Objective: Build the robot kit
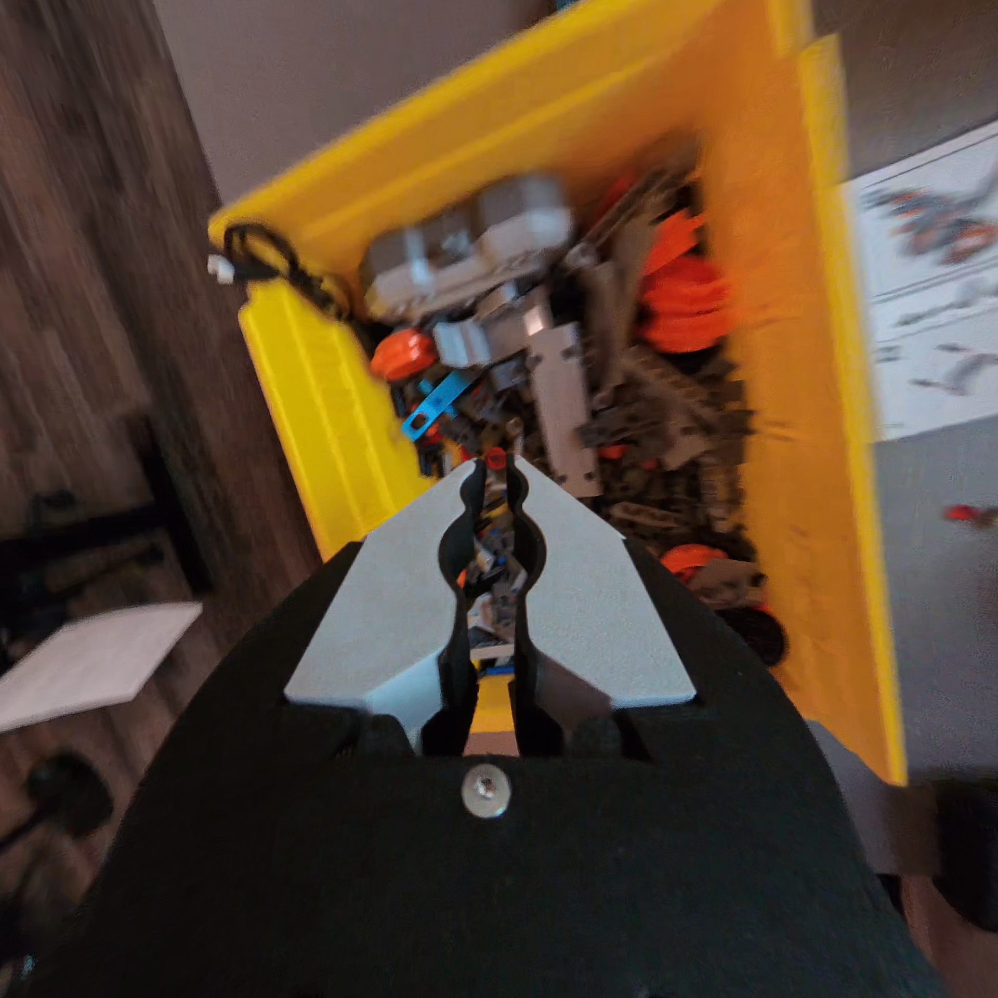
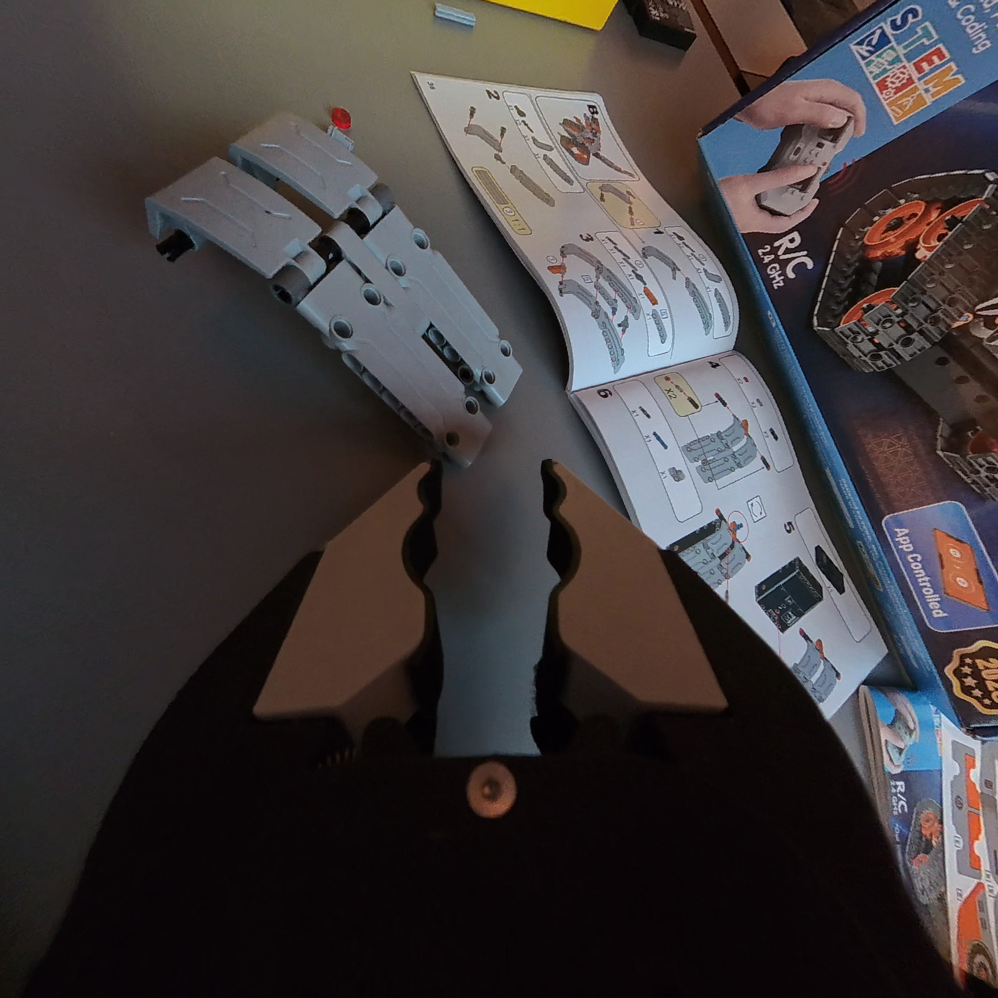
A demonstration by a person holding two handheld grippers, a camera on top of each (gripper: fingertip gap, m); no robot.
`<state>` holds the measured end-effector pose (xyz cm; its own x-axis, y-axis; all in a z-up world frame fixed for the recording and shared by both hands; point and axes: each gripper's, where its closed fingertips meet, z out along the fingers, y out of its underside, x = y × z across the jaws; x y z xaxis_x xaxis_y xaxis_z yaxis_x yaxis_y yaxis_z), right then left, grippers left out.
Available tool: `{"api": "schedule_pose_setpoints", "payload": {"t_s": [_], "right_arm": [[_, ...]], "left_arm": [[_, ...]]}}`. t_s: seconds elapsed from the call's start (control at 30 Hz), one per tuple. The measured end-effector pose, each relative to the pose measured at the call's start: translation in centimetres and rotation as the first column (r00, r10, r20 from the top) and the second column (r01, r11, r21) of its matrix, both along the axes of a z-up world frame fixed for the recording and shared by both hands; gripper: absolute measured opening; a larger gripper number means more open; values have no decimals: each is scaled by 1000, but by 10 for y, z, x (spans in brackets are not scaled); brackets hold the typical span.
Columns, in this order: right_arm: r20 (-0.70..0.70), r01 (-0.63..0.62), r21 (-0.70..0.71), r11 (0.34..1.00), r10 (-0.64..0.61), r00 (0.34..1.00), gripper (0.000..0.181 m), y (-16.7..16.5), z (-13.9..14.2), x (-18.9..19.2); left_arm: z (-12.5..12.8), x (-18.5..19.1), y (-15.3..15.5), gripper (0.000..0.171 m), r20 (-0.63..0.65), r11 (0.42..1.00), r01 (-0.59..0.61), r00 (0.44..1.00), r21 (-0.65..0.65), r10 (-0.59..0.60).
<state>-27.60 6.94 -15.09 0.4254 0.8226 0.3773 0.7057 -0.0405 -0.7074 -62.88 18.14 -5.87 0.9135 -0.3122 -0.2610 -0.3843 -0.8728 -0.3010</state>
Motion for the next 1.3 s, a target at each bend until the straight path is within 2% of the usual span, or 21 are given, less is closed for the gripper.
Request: {"api": "schedule_pose_setpoints", "payload": {"t_s": [0.13, 0.2, 0.33, 0.5, 0.73, 0.93, 1.07, 1.3], "right_arm": [[12, -14, 9, 1000, 14, 1000, 37, -3, 0, -2], [21, -17, 15, 1000, 17, 1000, 36, -3, 0, -2], [50, -21, 33, 999, 19, 999, 37, -4, 1, 1], [80, -45, 50, 998, 41, 996, 37, -9, 1, 0], [84, -49, 44, 998, 45, 995, 37, -10, 1, 1], [83, -57, 41, 998, 53, 995, 37, -12, 1, -1], [86, -57, 40, 998, 54, 995, 37, -12, 1, 0], [96, -60, 47, 997, 55, 994, 37, -12, 1, 0]], "left_arm": [[33, 70, -8, 5, 106, 965, 219, 966, 147, -235], [36, 101, -22, 5, 158, 938, 315, 929, 144, -336], [17, 148, -59, 6, 235, 871, 490, 845, 15, -480], [-17, 175, -82, 6, 216, 775, 615, 784, -142, -583], [-57, 182, -96, 6, 260, 714, 612, 791, -342, -554], [-85, 172, -98, 5, 189, 681, 569, 813, -461, -551], [-97, 164, -97, 5, 126, 672, 537, 819, -510, -559], [-104, 159, -100, 6, 101, 649, 522, 816, -554, -569]]}}
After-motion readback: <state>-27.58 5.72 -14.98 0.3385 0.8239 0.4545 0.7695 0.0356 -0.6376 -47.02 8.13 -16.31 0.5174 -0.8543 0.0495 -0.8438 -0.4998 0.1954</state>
